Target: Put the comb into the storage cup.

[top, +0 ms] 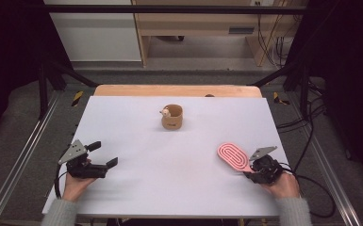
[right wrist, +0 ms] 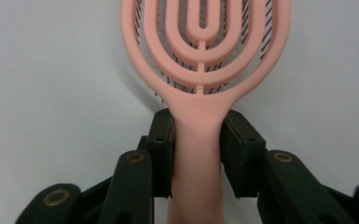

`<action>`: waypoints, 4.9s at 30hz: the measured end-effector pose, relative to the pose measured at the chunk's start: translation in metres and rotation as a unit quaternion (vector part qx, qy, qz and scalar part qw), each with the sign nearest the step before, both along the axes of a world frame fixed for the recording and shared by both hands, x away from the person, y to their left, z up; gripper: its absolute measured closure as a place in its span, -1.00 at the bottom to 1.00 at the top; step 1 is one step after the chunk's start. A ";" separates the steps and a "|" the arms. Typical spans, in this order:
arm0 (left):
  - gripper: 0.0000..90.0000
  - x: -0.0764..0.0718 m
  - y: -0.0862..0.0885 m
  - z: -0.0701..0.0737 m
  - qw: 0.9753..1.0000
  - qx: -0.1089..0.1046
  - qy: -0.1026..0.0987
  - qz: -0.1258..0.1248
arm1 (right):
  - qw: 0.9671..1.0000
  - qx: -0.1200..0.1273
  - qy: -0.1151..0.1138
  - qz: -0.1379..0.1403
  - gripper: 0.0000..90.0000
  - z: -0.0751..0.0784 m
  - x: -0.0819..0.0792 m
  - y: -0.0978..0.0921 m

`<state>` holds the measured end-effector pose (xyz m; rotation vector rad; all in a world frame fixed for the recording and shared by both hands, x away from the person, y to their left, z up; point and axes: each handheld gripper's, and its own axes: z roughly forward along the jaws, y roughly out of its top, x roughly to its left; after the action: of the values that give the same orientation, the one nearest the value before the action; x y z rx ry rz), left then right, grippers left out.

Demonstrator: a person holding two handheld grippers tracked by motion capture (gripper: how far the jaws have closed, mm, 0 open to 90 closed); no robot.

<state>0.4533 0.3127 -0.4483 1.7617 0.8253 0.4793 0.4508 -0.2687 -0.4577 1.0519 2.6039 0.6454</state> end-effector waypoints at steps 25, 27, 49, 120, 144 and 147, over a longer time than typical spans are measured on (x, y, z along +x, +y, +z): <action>-0.99 0.001 -0.001 -0.001 1.000 0.001 0.003 -0.002 | 1.000 0.003 0.010 -0.010 0.53 0.002 0.001 0.000; -0.99 0.001 -0.001 -0.001 1.000 0.002 0.003 -0.002 | 1.000 0.003 0.009 -0.010 0.53 0.003 0.001 -0.001; -0.99 0.001 -0.002 -0.001 1.000 0.001 0.006 -0.002 | 0.999 0.040 -0.036 -0.008 0.54 0.018 -0.003 0.004; -0.99 0.001 -0.024 0.004 1.000 -0.008 0.015 -0.002 | 0.972 0.195 -0.131 0.012 0.54 0.033 0.005 0.053; -0.99 0.000 -0.046 0.008 1.000 -0.016 0.018 -0.004 | 0.966 0.211 -0.142 0.037 0.54 0.029 0.008 0.072; -0.99 -0.001 -0.049 0.009 1.000 -0.014 0.018 -0.006 | 0.966 0.212 -0.143 0.039 0.54 0.030 0.008 0.075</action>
<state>0.4528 0.2633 -0.4395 1.7523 0.8411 0.4269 0.4584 -0.1936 -0.4281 0.8821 2.3156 1.3117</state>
